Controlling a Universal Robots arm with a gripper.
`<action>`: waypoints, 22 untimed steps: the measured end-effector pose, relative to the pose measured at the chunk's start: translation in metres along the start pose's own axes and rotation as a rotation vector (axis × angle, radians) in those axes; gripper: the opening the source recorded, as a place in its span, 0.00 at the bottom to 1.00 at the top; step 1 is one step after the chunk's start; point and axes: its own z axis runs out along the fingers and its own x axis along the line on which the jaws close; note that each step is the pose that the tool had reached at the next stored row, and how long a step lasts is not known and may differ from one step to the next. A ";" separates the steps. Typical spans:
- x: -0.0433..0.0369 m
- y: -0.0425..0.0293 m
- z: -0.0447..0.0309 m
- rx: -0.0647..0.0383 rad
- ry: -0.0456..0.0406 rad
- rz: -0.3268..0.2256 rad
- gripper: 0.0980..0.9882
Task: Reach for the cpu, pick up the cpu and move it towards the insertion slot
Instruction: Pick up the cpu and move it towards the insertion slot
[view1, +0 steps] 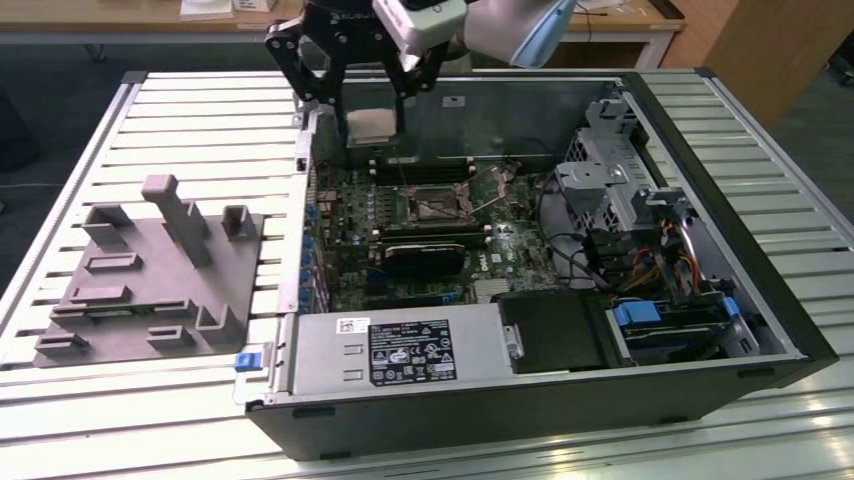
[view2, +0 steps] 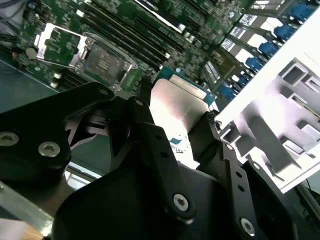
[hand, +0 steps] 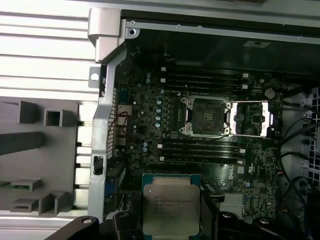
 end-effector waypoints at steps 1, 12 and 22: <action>-0.0034 -0.0001 0.0002 0.000 0.0000 0.000 0.50; -0.0388 -0.0012 0.0020 0.000 0.0003 0.000 0.50; -0.0556 -0.0001 0.0102 0.001 0.0074 0.000 0.50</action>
